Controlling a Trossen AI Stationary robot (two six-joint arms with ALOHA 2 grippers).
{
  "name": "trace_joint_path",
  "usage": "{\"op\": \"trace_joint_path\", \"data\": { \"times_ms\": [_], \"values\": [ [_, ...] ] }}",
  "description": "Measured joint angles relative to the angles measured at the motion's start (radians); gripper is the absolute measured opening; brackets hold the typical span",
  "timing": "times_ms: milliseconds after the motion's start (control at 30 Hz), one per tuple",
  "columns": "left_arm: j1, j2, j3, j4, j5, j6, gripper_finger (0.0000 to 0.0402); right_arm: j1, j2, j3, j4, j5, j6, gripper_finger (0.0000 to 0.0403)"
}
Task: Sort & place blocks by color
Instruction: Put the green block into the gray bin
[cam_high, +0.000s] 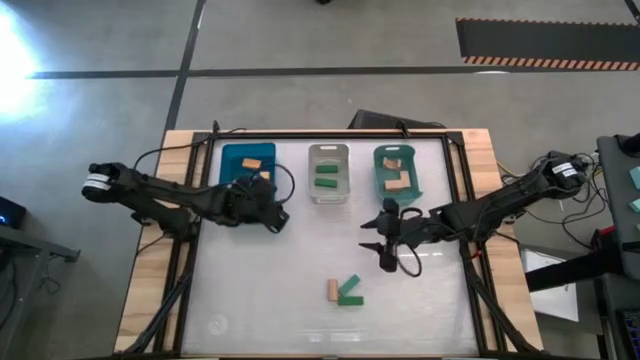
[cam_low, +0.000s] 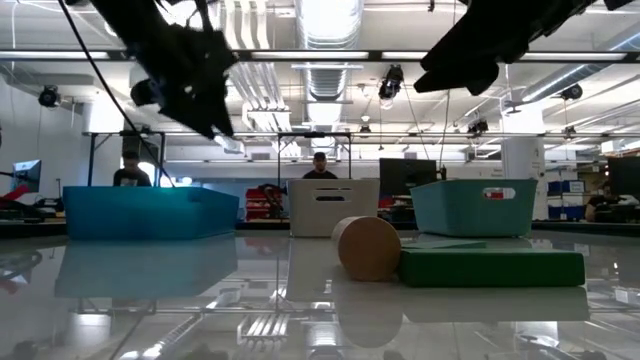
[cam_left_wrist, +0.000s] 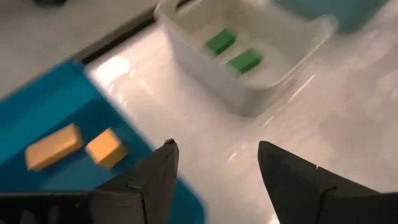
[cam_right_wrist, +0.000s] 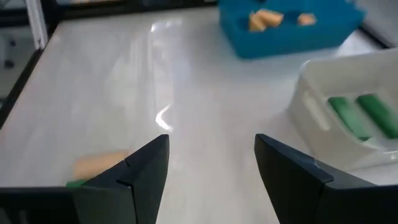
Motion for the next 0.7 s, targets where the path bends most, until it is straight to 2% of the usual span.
{"op": "trace_joint_path", "data": {
  "times_ms": [233,333,467,700],
  "values": [
    [-0.15,-0.003,0.012,0.122,-0.125,0.035,0.0205,0.033,0.133,0.115,-0.177,-0.116,-0.007,0.0226],
    [-0.202,-0.003,0.008,0.193,-0.162,0.074,0.0205,0.056,0.196,0.158,-0.258,-0.127,-0.041,0.0226],
    [-0.257,0.001,0.009,0.316,-0.185,0.152,0.0205,0.083,0.279,0.207,-0.309,-0.13,-0.12,0.0226],
    [-0.317,0.001,0.006,0.488,-0.185,0.305,0.0205,0.094,0.414,0.276,-0.303,-0.206,-0.27,0.0226]
  ]
}}
